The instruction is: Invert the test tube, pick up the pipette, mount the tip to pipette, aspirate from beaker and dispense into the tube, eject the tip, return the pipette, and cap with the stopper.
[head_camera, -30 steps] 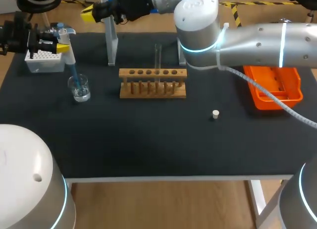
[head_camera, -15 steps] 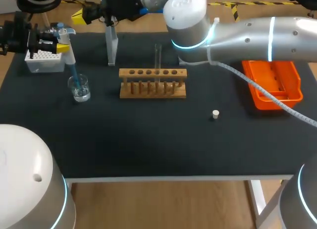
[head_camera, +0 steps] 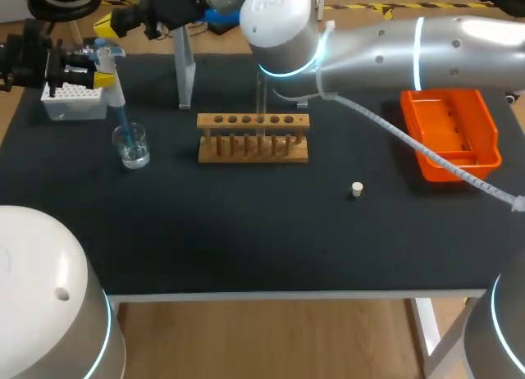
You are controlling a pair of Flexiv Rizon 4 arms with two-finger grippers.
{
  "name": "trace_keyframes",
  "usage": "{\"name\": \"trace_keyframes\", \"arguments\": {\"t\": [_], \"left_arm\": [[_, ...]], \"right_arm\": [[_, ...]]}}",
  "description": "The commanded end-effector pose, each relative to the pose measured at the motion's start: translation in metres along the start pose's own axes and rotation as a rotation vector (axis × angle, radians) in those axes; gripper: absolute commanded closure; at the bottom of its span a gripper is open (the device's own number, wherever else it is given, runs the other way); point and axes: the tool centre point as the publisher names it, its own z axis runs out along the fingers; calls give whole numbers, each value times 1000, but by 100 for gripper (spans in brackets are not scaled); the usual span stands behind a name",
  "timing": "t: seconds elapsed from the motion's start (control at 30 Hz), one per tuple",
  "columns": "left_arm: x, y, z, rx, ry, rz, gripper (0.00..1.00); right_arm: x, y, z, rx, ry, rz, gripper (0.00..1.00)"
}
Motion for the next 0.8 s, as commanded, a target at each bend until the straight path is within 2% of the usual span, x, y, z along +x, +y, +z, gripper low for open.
{"name": "trace_keyframes", "arguments": {"t": [0.03,0.47,0.8], "left_arm": [[-1,0,0,0,1,1,100],[-1,0,0,0,1,1,100],[-1,0,0,0,1,1,100]], "right_arm": [[-7,-1,9,11,-4,11,100],[-13,-3,8,9,-19,24,100],[-7,-10,3,20,-18,32,100]]}}
